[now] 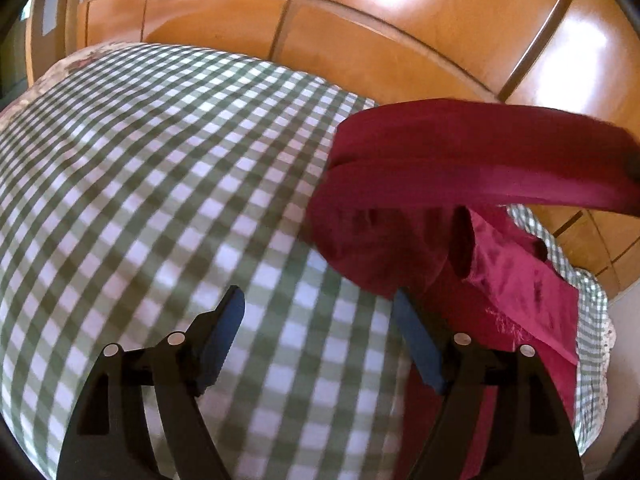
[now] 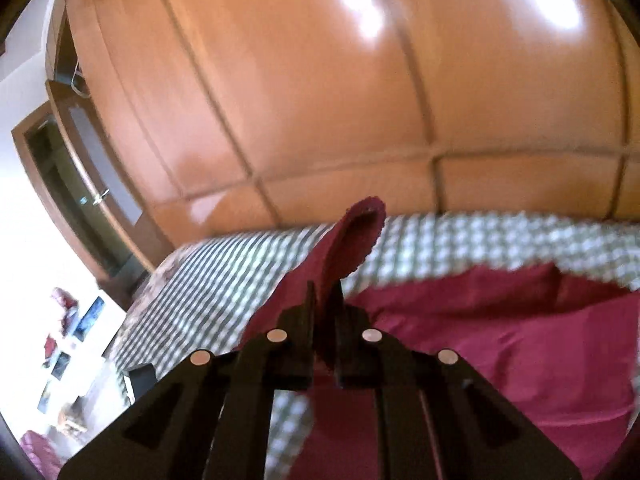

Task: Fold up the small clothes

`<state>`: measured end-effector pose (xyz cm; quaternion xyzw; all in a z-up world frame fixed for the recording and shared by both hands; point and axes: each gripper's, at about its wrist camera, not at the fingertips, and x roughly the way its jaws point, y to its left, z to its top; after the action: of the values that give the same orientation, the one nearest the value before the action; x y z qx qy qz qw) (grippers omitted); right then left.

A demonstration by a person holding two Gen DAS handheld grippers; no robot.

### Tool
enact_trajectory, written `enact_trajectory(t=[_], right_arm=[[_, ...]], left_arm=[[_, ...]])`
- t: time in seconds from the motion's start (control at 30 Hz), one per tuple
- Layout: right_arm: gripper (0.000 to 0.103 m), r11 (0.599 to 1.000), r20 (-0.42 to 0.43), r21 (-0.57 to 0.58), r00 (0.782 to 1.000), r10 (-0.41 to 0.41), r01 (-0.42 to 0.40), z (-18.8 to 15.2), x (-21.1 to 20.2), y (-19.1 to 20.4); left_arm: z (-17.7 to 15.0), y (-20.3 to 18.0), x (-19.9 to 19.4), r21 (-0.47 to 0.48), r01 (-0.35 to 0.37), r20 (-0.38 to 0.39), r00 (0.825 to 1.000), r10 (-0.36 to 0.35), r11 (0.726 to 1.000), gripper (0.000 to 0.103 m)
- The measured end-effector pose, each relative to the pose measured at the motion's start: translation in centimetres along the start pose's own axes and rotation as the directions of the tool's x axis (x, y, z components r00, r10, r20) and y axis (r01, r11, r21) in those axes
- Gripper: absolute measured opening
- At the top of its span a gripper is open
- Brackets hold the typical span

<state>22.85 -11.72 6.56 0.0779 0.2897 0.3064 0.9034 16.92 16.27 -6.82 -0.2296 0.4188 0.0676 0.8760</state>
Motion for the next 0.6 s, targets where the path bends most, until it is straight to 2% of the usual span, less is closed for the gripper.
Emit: enact_trajectory(t=[0.2, 0.33, 0.4, 0.47, 0.53, 0.6], right_arm=[[0.006, 0.992, 0.101, 0.025, 0.986, -0.129, 0.127, 1.4, -5.7, -6.6], [0.006, 0.967, 0.101, 0.102, 0.965, -0.242, 0.232, 0.4, -8.4, -12.6], [0.006, 0.946, 0.066, 0.154, 0.953, -0.297, 0.284, -1.1, -8.9, -16.2], [0.006, 0.925, 0.017, 0.186, 0.940, -0.340, 0.331, -2.8, -8.7, -18.8], [0.006, 0.896, -0.057, 0.225, 0.923, -0.381, 0.384, -5.3, -7.7, -21.7], [0.006, 0.864, -0.126, 0.252, 0.900, -0.417, 0.436, -7.7, -6.6, -24.0]], left_arm=[[0.2, -3.4, 2.9, 0.061, -0.062, -0.046, 0.997, 0.065, 0.996, 0.076], [-0.1, -5.0, 4.3, 0.088, -0.107, -0.054, 0.992, 0.112, 0.990, 0.076], [-0.4, -5.4, 4.6, 0.099, -0.090, -0.068, 0.993, 0.097, 0.991, 0.072], [-1.1, -6.4, 4.8, 0.144, -0.091, -0.070, 0.992, 0.101, 0.985, 0.056], [-2.0, -7.4, 5.0, 0.193, -0.099, -0.069, 0.991, 0.114, 0.976, 0.049], [-2.8, -8.1, 5.0, 0.222, -0.113, -0.061, 0.990, 0.129, 0.968, 0.048]])
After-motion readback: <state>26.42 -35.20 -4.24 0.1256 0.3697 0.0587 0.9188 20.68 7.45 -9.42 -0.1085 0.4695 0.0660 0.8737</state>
